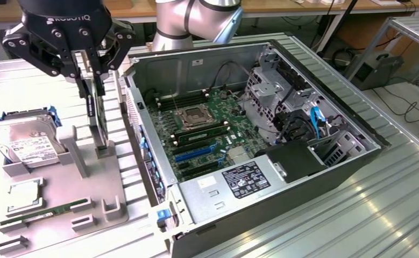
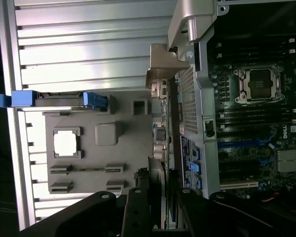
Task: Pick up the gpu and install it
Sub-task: 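Pick up the gpu and move the gpu toward the slot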
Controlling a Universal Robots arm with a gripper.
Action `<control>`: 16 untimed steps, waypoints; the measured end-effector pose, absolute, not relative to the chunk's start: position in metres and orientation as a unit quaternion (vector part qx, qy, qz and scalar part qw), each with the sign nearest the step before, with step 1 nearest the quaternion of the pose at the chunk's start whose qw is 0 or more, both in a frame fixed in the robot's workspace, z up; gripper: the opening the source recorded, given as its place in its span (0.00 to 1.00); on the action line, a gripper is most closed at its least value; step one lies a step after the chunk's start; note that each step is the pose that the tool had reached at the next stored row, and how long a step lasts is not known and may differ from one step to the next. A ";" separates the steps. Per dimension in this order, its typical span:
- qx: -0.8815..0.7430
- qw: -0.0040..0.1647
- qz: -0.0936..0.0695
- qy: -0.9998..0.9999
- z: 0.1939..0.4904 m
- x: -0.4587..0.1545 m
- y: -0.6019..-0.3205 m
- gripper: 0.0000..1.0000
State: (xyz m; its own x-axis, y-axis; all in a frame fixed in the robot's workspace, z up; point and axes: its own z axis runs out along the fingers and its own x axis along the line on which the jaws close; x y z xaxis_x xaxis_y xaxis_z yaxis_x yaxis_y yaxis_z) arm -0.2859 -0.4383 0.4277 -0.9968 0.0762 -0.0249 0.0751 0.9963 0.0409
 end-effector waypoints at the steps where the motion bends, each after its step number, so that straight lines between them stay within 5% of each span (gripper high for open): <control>1: 0.038 0.013 0.020 0.999 0.428 -0.285 -0.438 0.26; 16: 0.038 0.013 0.020 0.999 0.428 -0.281 -0.438 0.26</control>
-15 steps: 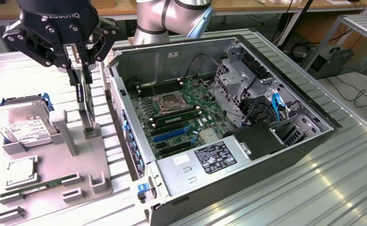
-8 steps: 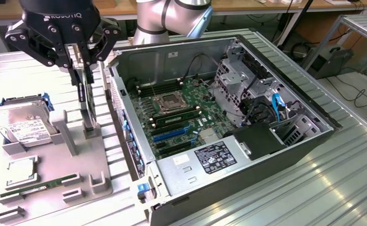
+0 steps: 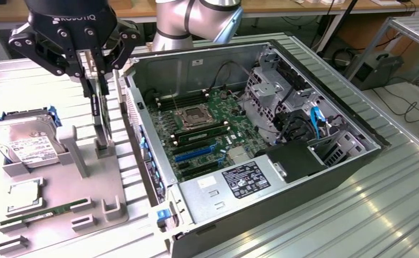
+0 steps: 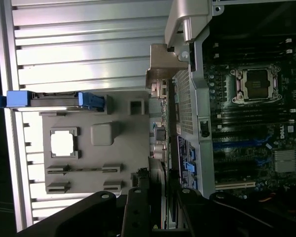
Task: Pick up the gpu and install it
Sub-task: 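Pick up the gpu and move the gpu toward the slot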
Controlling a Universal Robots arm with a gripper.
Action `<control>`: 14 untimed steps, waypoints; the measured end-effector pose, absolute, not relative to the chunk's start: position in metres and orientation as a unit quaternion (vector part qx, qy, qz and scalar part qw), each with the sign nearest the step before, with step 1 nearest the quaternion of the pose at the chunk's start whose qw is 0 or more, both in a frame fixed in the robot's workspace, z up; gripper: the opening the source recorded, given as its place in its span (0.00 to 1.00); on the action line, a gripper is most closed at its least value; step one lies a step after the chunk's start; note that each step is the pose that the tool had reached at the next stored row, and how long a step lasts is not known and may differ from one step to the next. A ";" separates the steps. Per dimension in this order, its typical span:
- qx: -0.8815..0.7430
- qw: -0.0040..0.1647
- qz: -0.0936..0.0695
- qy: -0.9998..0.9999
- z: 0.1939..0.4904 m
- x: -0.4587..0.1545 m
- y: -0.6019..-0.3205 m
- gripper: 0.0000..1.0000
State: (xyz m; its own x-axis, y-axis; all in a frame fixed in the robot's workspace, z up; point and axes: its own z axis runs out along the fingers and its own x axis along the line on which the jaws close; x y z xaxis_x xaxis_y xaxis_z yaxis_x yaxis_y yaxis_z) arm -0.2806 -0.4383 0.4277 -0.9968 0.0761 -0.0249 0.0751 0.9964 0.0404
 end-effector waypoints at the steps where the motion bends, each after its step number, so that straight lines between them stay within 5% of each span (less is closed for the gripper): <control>1: 0.038 0.013 0.020 0.999 0.428 -0.280 -0.438 0.26; 14: 0.038 0.013 0.020 0.999 0.428 -0.277 -0.438 0.26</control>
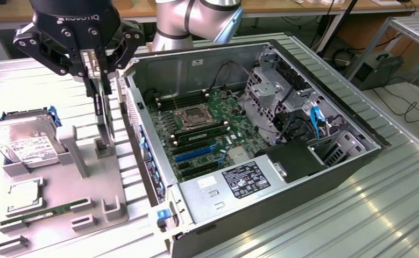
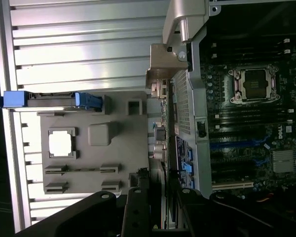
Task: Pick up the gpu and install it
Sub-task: 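Pick up the gpu and move the gpu toward the slot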
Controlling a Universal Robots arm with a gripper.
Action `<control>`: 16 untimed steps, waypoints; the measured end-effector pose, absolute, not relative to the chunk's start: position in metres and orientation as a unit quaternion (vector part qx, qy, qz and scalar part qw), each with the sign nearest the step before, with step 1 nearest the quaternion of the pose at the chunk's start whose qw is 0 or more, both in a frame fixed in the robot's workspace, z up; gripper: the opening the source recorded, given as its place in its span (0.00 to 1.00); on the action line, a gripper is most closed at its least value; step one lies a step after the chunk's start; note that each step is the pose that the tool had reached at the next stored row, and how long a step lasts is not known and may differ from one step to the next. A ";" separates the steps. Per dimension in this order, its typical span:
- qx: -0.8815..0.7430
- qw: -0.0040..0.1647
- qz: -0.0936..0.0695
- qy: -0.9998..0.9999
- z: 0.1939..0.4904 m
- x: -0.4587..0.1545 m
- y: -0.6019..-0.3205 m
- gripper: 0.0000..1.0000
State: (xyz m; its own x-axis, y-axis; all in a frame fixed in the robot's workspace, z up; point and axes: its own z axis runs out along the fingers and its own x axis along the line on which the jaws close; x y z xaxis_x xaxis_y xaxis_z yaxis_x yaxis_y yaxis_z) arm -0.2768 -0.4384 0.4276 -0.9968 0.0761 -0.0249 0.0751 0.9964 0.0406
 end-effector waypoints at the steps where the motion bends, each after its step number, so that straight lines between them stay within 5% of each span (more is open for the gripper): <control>1: 0.038 0.013 0.020 0.999 0.428 -0.276 -0.438 0.26; 16: 0.038 0.013 0.020 0.999 0.427 -0.269 -0.438 0.26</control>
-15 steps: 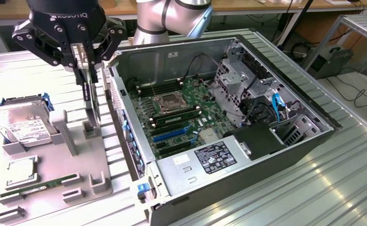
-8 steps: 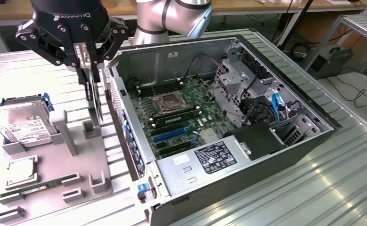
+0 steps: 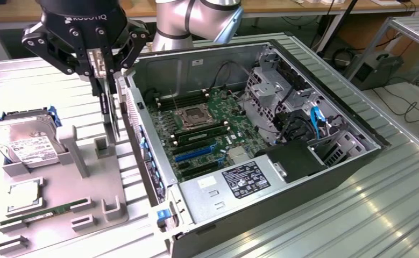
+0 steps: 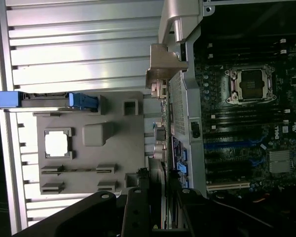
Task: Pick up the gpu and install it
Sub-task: 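Pick up the gpu and move the gpu toward the slot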
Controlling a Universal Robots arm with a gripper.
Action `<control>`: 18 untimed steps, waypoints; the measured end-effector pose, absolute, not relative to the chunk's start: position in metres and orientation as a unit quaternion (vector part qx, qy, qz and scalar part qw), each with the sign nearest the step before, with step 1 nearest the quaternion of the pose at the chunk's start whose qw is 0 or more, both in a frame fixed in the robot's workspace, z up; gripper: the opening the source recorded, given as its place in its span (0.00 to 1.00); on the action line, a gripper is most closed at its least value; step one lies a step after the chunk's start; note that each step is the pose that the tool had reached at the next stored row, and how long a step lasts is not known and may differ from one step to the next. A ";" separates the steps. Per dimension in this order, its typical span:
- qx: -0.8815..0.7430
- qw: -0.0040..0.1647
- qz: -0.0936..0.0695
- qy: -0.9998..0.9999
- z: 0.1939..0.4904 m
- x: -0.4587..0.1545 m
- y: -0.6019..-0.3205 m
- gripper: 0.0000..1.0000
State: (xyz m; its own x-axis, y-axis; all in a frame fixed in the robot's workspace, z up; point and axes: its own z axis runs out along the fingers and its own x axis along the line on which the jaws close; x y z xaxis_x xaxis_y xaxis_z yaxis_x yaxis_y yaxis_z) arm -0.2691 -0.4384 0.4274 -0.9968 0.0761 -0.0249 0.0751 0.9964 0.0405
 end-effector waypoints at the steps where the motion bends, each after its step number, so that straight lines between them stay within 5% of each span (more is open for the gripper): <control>1: 0.038 0.013 0.020 0.999 0.427 -0.269 -0.438 0.26; 18: 0.038 0.013 0.020 0.999 0.427 -0.257 -0.438 0.26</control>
